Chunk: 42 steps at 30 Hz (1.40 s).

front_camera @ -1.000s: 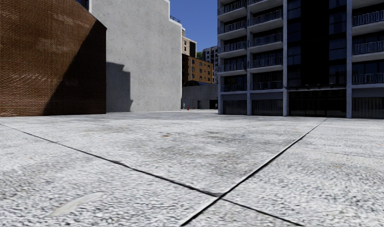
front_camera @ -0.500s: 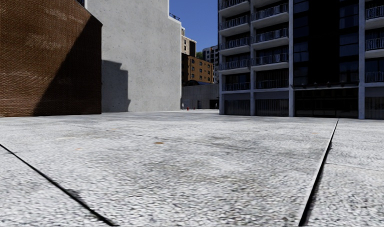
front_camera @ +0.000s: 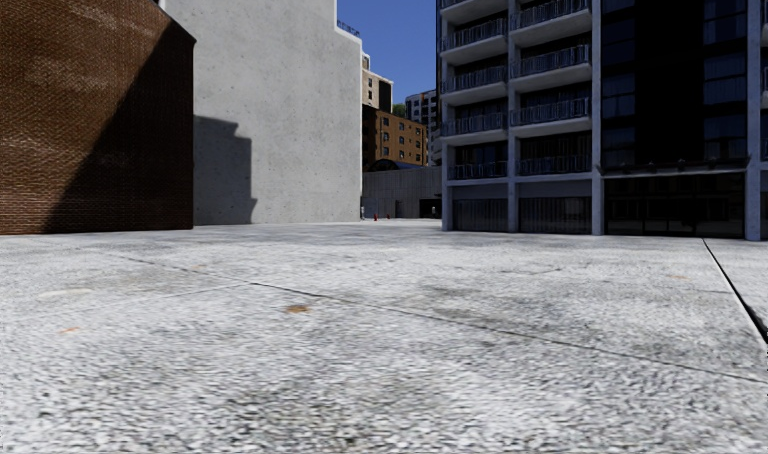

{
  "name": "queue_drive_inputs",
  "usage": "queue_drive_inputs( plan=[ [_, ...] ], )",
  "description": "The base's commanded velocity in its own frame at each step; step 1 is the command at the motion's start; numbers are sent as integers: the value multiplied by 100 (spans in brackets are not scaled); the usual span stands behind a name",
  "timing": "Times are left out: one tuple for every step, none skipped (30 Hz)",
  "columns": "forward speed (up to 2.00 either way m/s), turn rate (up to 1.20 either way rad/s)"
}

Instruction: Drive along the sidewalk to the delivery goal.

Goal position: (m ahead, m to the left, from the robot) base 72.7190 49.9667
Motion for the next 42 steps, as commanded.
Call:
queue_drive_inputs(
  plan=[
    [200, 0],
    [200, 0],
    [200, 0],
    [200, 0],
    [200, 0],
    [200, 0],
    [200, 0],
    [200, 0],
    [200, 0],
    [200, 0],
    [200, 0],
    [200, 0],
    [200, 0],
    [200, 0],
    [200, 0],
    [200, 0],
    [200, 0],
    [200, 0],
    [200, 0],
    [200, 0],
    [200, 0],
    [200, 0],
    [200, 0],
    [200, 0],
    [200, 0],
    [200, 0],
    [200, 0],
    [200, 0],
    [200, 0],
    [200, 0],
    [199, 0],
    [197, 0],
    [197, 0],
    [196, 0],
    [196, 0],
    [193, 0],
    [193, 0],
    [191, 0],
    [190, 0],
    [190, 0],
    [190, 0],
    [194, 0]
  ],
)
